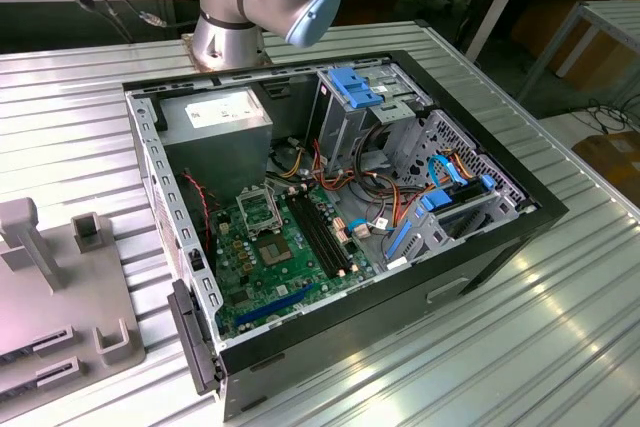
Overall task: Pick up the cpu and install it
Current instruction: 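Reach for the cpu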
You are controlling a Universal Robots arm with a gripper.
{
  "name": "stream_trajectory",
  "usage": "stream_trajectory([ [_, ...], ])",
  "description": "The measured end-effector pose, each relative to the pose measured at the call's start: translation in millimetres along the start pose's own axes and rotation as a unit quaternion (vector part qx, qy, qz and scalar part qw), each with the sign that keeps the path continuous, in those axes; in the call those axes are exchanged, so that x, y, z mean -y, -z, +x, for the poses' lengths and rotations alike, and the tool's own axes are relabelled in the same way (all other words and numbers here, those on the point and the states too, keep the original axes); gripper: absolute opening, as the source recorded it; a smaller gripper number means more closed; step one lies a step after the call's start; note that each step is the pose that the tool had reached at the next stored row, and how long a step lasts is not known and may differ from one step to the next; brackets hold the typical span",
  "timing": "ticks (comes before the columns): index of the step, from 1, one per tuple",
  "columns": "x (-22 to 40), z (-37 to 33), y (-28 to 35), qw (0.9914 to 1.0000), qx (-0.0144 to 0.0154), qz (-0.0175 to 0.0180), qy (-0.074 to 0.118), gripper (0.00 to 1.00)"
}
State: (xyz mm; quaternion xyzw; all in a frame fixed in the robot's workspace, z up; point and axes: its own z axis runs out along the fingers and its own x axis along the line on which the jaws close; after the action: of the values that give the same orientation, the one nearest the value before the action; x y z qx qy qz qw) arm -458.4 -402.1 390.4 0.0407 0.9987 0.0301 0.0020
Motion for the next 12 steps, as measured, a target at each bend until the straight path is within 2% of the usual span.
stream_trajectory([
  [6, 9.4, 6.9, -0.3, 1.0, -0.0001, 0.0003, 0.0, 0.11],
  [8, 11.3, 7.1, -0.7, 0.99999, 0.0003, 0.0046, 0.0, 0.11],
  [10, 12.4, 7.0, -1.0, 0.99992, 0.0006, 0.0129, 0.0, 0.11],
  [11, 13.1, 7.0, -1.9, 0.99989, 0.0002, 0.0148, 0.0, 0.11],
  [12, 13.5, 7.1, -2.8, 0.99988, -0.0009, 0.0152, 0.0, 0.11],
])
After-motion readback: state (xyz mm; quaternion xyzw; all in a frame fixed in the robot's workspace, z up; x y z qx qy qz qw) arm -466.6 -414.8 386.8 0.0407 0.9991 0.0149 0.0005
